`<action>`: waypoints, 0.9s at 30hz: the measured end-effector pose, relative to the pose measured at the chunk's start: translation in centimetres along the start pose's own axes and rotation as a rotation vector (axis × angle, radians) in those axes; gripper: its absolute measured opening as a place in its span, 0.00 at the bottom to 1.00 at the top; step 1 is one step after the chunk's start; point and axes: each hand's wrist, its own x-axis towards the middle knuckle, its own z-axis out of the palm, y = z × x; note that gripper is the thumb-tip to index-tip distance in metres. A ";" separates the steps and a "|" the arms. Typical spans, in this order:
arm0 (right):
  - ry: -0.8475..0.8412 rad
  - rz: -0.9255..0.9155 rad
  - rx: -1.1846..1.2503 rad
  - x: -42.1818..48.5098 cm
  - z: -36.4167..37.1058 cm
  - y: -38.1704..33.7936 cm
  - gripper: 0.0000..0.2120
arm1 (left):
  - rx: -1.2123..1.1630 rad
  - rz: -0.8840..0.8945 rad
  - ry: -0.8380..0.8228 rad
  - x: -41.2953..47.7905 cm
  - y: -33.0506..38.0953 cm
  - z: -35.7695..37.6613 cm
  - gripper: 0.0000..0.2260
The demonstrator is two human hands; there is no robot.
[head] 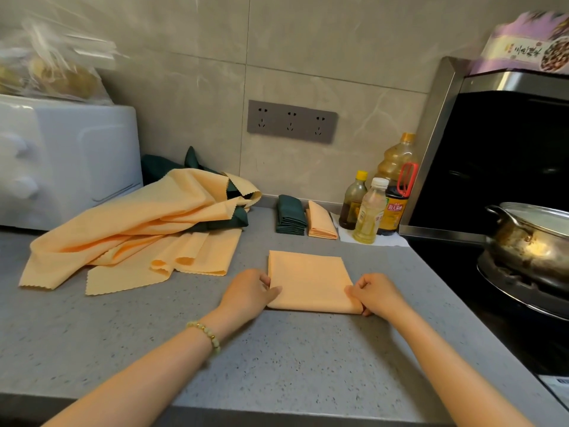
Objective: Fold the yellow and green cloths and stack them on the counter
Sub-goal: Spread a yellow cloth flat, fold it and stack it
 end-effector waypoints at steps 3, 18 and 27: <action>-0.001 0.008 0.006 -0.1 -0.1 -0.1 0.10 | 0.008 -0.013 -0.022 -0.1 0.2 -0.1 0.16; -0.107 -0.381 -0.427 3.0 5.1 -5.5 0.19 | 0.516 0.227 -0.155 5.6 5.3 3.4 0.21; -0.110 -0.398 -0.466 2.4 6.6 -4.6 0.23 | 0.586 0.186 -0.152 5.0 3.7 4.7 0.23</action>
